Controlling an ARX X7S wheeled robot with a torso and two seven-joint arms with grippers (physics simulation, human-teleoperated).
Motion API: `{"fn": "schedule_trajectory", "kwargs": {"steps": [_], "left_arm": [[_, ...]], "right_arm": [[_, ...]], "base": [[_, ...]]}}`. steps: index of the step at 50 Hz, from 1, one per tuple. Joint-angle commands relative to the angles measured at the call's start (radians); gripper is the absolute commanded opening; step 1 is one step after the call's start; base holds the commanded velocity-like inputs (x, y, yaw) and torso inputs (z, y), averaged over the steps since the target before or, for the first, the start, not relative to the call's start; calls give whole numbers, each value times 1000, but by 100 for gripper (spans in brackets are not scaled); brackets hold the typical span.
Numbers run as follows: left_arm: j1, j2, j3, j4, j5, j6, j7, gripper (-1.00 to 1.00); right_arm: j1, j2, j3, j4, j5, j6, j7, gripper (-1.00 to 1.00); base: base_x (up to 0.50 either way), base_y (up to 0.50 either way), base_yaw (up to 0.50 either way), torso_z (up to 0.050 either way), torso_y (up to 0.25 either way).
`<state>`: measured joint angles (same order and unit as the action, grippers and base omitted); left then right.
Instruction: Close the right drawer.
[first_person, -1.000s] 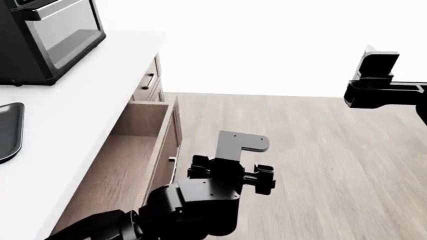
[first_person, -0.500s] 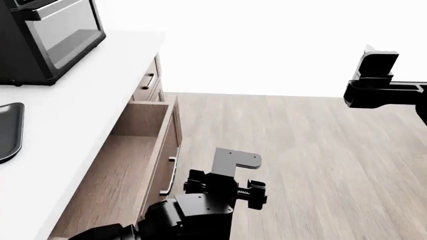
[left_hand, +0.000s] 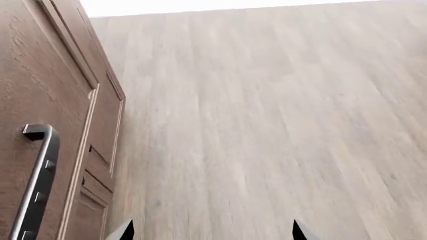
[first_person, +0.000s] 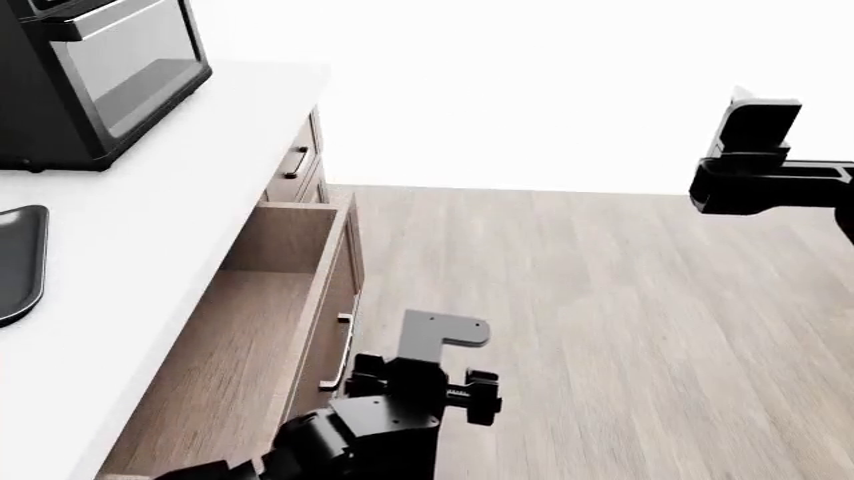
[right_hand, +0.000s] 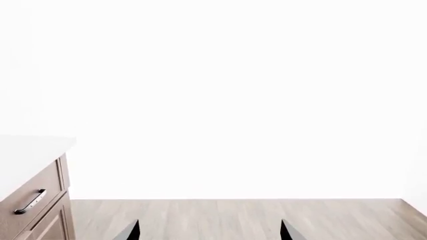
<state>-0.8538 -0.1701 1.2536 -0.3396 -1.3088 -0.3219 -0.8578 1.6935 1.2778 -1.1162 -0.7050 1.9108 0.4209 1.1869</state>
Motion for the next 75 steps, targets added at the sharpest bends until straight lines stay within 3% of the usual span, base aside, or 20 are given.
{"fn": "schedule_trajectory", "kwargs": {"steps": [1, 33, 75], "left_arm": [[12, -2, 9, -70, 16, 11, 33, 100], [12, -17, -8, -252, 25, 39, 102, 100], [-1, 73, 41, -674, 132, 105, 216, 100]], "right_arm": [[5, -4, 6, -2, 4, 7, 5, 100], [27, -16, 27, -12, 26, 30, 24, 100], [86, -30, 70, -37, 88, 67, 65, 100]], "base": [[0, 0, 0, 0, 0], [0, 0, 0, 0, 0], [0, 0, 0, 0, 0]]}}
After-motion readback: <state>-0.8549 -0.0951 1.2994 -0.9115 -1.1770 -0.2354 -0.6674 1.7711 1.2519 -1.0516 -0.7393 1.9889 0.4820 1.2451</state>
